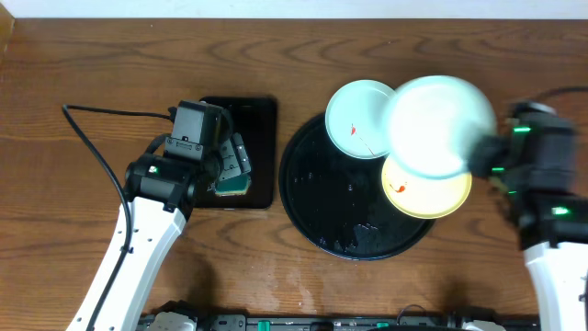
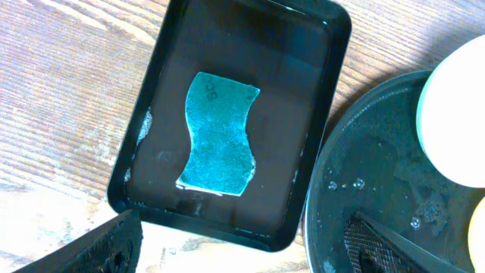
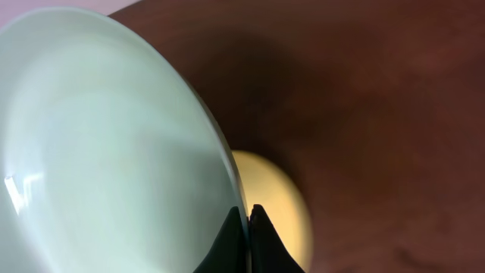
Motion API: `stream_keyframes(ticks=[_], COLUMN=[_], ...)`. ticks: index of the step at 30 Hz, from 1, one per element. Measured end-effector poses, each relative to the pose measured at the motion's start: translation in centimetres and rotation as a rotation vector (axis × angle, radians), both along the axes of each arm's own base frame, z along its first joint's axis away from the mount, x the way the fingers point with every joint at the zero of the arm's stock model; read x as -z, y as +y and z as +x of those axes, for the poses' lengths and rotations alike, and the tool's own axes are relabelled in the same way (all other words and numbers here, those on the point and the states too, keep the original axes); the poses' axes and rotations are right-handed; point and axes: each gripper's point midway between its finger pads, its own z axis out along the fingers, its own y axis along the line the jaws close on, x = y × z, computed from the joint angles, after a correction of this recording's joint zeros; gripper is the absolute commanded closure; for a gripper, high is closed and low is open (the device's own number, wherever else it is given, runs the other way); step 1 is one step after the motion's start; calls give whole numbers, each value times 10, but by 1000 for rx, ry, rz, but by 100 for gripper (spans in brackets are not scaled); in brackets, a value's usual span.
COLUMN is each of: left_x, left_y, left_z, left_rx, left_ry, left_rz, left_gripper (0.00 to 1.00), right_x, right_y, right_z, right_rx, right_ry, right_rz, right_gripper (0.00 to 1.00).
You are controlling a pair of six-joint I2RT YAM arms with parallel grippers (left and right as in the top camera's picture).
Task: Clean dirty plates on tray and stack at the side
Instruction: 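Carry the plate right and set it on the table beside the tray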
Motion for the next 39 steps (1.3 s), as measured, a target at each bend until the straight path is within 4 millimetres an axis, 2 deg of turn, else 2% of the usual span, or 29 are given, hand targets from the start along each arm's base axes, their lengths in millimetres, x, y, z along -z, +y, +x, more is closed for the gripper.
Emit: stream_keyframes(ticks=[2, 5, 9, 11, 15, 20, 22, 23, 24, 25, 27, 31, 33, 36, 39], left_x=[0, 0, 0, 0, 0, 0, 0, 0, 0, 0, 0, 0, 0, 0, 0], left_y=[0, 0, 0, 0, 0, 0, 0, 0, 0, 0, 0, 0, 0, 0, 0], left_z=[0, 0, 0, 0, 0, 0, 0, 0, 0, 0, 0, 0, 0, 0, 0], left_rx=[0, 0, 0, 0, 0, 0, 0, 0, 0, 0, 0, 0, 0, 0, 0], left_ry=[0, 0, 1, 0, 1, 0, 0, 0, 0, 0, 0, 0, 0, 0, 0], left_rz=[0, 0, 0, 0, -1, 0, 0, 0, 0, 0, 0, 0, 0, 0, 0], left_gripper=[14, 14, 14, 14, 14, 14, 14, 14, 14, 14, 14, 14, 14, 14, 14], right_x=[13, 35, 64, 81, 118, 170, 183, 188, 191, 192, 190, 176, 160, 133, 119], right_y=[-41, -88, -139, -158, -176, -179, -177, -177, -176, -176, -174, -164, -152, -116, -72], right_z=[-7, -16, -19, -22, -24, -31, -33, -33, -34, -34, -31, -17, -7, 7, 13], right_rx=[141, 315, 489, 554, 618, 635, 625, 621, 617, 615, 590, 508, 440, 303, 177], right_ry=[34, 80, 80, 94, 159, 290, 327, 339, 349, 351, 340, 278, 232, 203, 239], right_rz=[46, 122, 235, 277, 331, 374, 383, 385, 389, 389, 392, 430, 443, 434, 411], right_gripper=[99, 99, 99, 99, 99, 99, 99, 93, 72, 61, 50, 44, 45, 49, 52])
